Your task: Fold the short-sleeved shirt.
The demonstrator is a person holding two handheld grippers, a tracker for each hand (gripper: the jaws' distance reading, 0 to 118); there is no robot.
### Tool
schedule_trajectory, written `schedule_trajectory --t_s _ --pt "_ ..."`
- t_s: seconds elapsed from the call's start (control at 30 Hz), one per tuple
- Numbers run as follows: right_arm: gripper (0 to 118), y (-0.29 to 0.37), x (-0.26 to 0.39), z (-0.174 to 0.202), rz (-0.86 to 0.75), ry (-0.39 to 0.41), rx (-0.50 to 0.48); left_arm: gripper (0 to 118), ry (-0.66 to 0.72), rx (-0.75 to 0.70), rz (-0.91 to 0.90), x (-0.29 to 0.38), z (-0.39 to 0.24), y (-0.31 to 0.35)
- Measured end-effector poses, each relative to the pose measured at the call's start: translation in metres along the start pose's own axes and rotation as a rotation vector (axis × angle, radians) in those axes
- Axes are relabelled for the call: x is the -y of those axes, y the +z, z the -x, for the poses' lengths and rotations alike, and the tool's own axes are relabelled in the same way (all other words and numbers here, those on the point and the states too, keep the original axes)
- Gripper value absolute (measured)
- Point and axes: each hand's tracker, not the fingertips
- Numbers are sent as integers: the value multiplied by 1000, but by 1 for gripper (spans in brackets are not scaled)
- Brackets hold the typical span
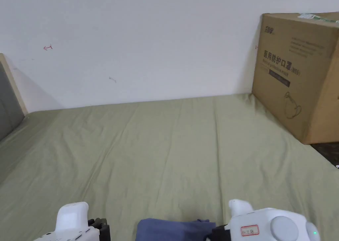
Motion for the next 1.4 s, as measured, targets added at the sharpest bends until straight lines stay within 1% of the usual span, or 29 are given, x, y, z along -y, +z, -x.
schedule_trajectory --t_s 0.03,0.07,0.1,0.13,0.23,0.33,0.4,0.47,0.5,0.53,0.57,0.6,0.63,0.7,0.77,0.83,0.9,0.93,1.0,1.07,1.13,1.17,1.2,1.23,1.27,1.3,1.33,1.37,1.4 --pt "0 -13 1 -5 35 -14 -33 2 16 18 17 0 3 -3" --pt "0 -24 3 -8 65 -15 -18 2 45 51 36 1 7 -5" --pt "0 -31 4 -12 80 3 28 2 87 101 54 1 14 -9" --pt "0 -37 4 -17 89 12 50 2 151 175 71 1 24 -14" --pt "0 -42 4 -39 122 -14 59 2 343 376 154 4 52 -34" --pt "0 -34 3 -61 107 -106 -4 3 499 571 235 11 77 -62" --pt "0 -30 4 -70 108 -108 9 5 564 630 284 17 88 -82" --pt "0 -29 4 -77 115 -109 10 7 585 658 320 23 95 -99" --pt "0 -30 6 -79 117 -116 -4 13 588 673 319 26 99 -107" --pt "0 -31 6 -79 115 -126 -13 28 594 684 330 28 102 -115" --pt "0 -32 6 -79 117 -130 -13 52 599 699 350 30 104 -124" --pt "0 -34 5 -79 120 -132 -11 93 604 706 375 33 103 -133" --pt "0 -34 5 -77 123 -130 -10 117 611 726 402 35 103 -141" --pt "0 -34 5 -77 128 -128 -10 117 611 784 393 40 105 -153" --pt "0 -34 5 -77 127 -133 -11 118 601 787 431 48 99 -162" --pt "0 -33 5 -77 128 -134 -11 118 615 843 466 56 91 -175" --pt "0 -34 5 -77 129 -136 -11 118 638 920 585 60 79 -198" --pt "0 -34 5 -77 129 -138 -11 118 623 940 615 64 70 -204" --pt "0 -34 5 -77 131 -141 -10 118 581 1002 584 63 59 -211" --pt "0 -34 5 -78 131 -145 -13 118 658 1051 568 66 55 -221" --pt "0 -35 6 -80 131 -153 -17 116 731 1050 575 72 61 -228" --pt "0 -35 6 -81 130 -159 -21 109 716 1043 573 72 62 -228" --pt "0 -35 6 -82 128 -167 -26 81 699 1033 573 69 64 -225" --pt "0 -35 7 -83 127 -175 -31 38 640 959 584 68 66 -224" --pt "0 -35 7 -83 124 -187 -35 24 584 867 602 67 59 -212" --pt "0 -34 8 -85 121 -200 -40 24 536 744 632 69 57 -213" --pt "0 -34 8 -84 111 -228 -83 24 604 739 668 74 58 -214" --pt "0 -33 8 -82 114 -218 -65 24 658 811 629 73 54 -207" --pt "0 -32 8 -78 107 -199 -33 24 592 802 594 66 56 -209"
